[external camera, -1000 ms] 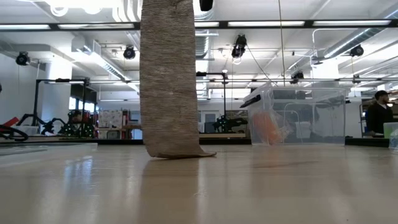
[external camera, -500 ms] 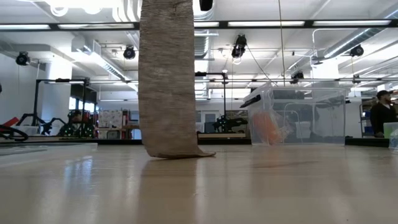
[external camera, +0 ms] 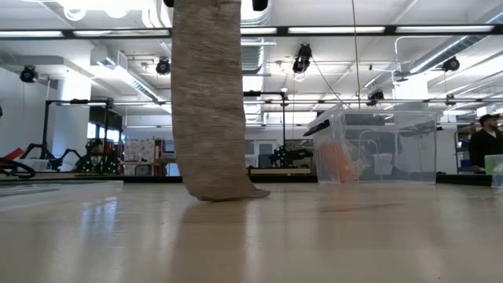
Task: Roll bandage
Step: Roll the brown bandage
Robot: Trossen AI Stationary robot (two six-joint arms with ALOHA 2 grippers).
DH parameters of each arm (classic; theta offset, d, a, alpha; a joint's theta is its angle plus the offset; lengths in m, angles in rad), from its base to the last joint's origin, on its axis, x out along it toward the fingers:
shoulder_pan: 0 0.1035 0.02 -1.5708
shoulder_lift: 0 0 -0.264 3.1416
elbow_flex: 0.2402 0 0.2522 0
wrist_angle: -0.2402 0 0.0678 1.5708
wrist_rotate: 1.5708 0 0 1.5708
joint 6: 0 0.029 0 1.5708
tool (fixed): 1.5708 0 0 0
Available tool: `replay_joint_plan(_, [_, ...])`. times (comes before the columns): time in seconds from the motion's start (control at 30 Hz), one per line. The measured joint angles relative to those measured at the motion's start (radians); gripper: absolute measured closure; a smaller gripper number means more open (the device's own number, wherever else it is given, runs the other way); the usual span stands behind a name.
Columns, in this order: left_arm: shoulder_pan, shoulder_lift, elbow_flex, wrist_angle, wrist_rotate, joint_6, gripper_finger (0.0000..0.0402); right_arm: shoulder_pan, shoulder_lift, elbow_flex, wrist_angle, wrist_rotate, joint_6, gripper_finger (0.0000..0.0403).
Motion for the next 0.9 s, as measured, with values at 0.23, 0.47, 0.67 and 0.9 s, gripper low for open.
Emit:
replay_joint_plan(0.23, [0.002, -0.004, 0.002, 0.011, 0.000, 0.004, 0.0205, 0.000, -0.001, 0.002, -0.003, -0.001, -0.008, 0.0286])
replay_joint_plan(0.47, [0.003, -0.001, 0.000, 0.010, -0.001, -0.016, 0.0217, 0.000, -0.001, 0.002, -0.010, -0.003, -0.016, 0.0291])
replay_joint_plan(0.67, [0.003, -0.001, 0.000, 0.014, -0.005, -0.016, 0.0263, 0.000, -0.001, 0.002, -0.010, -0.002, -0.069, 0.0289])
replay_joint_plan(0.9, [0.003, -0.001, 0.000, 0.015, -0.006, -0.004, 0.0294, 0.000, -0.001, 0.002, -0.011, 0.001, -0.143, 0.0296])
